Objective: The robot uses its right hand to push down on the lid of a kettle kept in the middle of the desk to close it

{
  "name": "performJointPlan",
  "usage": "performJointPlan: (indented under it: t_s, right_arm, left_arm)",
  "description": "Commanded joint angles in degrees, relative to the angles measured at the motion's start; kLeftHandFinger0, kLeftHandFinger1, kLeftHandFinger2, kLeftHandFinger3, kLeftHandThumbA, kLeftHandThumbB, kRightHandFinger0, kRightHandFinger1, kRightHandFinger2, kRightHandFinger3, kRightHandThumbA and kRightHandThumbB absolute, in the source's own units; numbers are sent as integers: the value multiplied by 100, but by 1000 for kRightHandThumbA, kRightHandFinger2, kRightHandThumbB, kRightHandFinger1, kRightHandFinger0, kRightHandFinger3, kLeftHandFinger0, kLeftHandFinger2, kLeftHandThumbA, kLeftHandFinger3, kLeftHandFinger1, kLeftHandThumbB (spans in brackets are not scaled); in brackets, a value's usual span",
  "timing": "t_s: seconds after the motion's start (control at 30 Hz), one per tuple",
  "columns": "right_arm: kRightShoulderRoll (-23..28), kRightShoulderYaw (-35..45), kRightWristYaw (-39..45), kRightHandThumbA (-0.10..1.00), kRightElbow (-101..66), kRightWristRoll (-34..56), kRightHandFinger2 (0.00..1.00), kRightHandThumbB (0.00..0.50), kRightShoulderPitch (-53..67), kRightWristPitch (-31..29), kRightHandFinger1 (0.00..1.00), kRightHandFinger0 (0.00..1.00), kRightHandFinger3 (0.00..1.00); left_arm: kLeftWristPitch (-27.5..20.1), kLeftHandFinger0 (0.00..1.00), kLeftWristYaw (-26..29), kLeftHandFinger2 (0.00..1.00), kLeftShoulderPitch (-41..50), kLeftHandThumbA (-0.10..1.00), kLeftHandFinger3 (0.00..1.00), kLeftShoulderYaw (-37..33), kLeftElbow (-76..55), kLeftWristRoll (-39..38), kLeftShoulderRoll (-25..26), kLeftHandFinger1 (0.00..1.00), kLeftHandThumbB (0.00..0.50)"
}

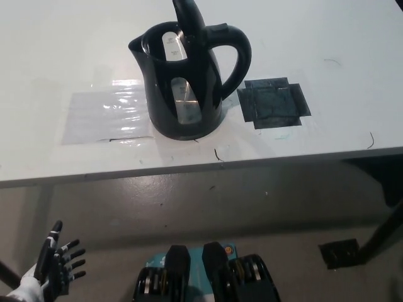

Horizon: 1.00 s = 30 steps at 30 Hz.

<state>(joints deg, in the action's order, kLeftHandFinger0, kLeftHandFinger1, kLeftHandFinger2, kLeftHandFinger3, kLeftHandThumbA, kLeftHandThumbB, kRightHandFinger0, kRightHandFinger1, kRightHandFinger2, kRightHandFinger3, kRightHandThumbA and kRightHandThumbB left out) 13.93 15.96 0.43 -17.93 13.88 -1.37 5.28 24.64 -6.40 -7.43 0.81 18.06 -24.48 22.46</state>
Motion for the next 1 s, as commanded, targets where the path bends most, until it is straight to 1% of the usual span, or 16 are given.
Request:
performJointPlan:
  t_s: [0.0, 0.03, 0.07, 0.1, 0.17, 0.23, 0.3, 0.37, 0.47, 0.6, 0.63, 0.67, 0.7, 0.77, 0.9, 0.97]
  right_arm:
    - [2703, -405, -1757, 342, -2754, 1862, 1000, 0, -2925, 2165, 1000, 1000, 1000]
    - [2770, -459, -1834, 341, -2753, 1920, 1000, 0, -2966, 2165, 1000, 1000, 1000]
    - [3315, -1197, -2032, 400, -2318, 2166, 1000, 0, -4133, 2165, 1000, 1000, 1000]
    - [3397, -1292, -2107, 408, -2291, 2235, 1000, 0, -4225, 2165, 1000, 1000, 1000]
    - [3427, -1873, -2154, 455, -1899, 2159, 1000, 21, -4997, 2165, 1000, 1000, 1000]
    - [3175, -2343, -1910, 476, -1362, 1606, 1000, 21, -5672, 2165, 1000, 1000, 1000]
    - [3024, -2662, -2042, 419, -1065, 1513, 1000, 25, -5991, 2165, 1000, 1000, 1000]
    - [2675, -3005, -2123, 374, -616, 1455, 1000, 40, -6369, 2165, 1000, 1000, 1000]
    - [2189, -3434, -2538, 414, -94, 1621, 1000, 16, -6620, 2165, 1000, 1000, 1000]
    - [1103, -3430, -2341, 372, 804, 1050, 1000, 0, -6375, 2165, 1000, 1000, 1000]
    - [1156, -3529, -2466, 370, 758, 1148, 1000, 0, -6295, 2165, 1000, 1000, 1000]
    - [820, -3469, -2407, 340, 1077, 944, 1000, 9, -6221, 2165, 1000, 1000, 1000]
    - [736, -3466, -2467, 315, 1131, 915, 1000, 3, -6115, 2165, 1000, 1000, 1000]
    - [307, -3332, -2333, 222, 1555, 554, 1000, 19, -5998, 2165, 1000, 1000, 1000]
    - [-397, -3258, -2196, 251, 2354, -216, 1000, 65, -5902, 2165, 1000, 1000, 1000]
    - [-704, -3196, -2167, 266, 2746, -448, 1000, 68, -5970, 2165, 1000, 1000, 1000]
  left_arm:
    - [229, 1000, 220, 1000, 2, 1000, 1000, -37, -217, -877, 719, 1000, 191]
    - [229, 1000, 222, 1000, 3, 1000, 1000, -40, -216, -886, 722, 1000, 189]
    - [229, 1000, 194, 1000, 12, 1000, 1000, -47, -219, -800, 723, 1000, 161]
    - [229, 1000, 191, 1000, 13, 1000, 1000, -49, -220, -795, 724, 1000, 159]
    - [229, 1000, 136, 1000, 36, 1000, 1000, 3, -201, -794, 697, 1000, 138]
    - [229, 1000, 56, 1000, 104, 1000, 1000, -34, -220, -794, 732, 1000, 132]
    - [229, 1000, 75, 1000, 173, 1000, 1000, -63, -252, -811, 737, 1000, 127]
    - [229, 1000, 95, 1000, 259, 1000, 1000, -82, -267, -844, 712, 1000, 127]
    - [229, 1000, 74, 1000, 299, 1000, 1000, -60, -177, -668, 620, 1000, 128]
    - [229, 1000, 114, 1000, 501, 1000, 1000, -176, -277, -756, 558, 1000, 120]
    - [229, 1000, 101, 1000, 600, 1000, 1000, -226, -332, -770, 542, 1000, 120]
    - [229, 1000, 104, 1000, 639, 1000, 1000, -247, -349, -776, 538, 1000, 116]
    - [229, 1000, 111, 1000, 708, 1000, 1000, -308, -383, -825, 532, 1000, 115]
    - [229, 1000, 233, 1000, 785, 1000, 1000, -451, -462, -889, 575, 1000, 116]
    - [229, 1000, 299, 1000, 876, 1000, 1000, -647, -566, -1015, 653, 1000, 102]
    - [229, 1000, 378, 1000, 915, 1000, 1000, -680, -595, -1057, 646, 1000, 101]
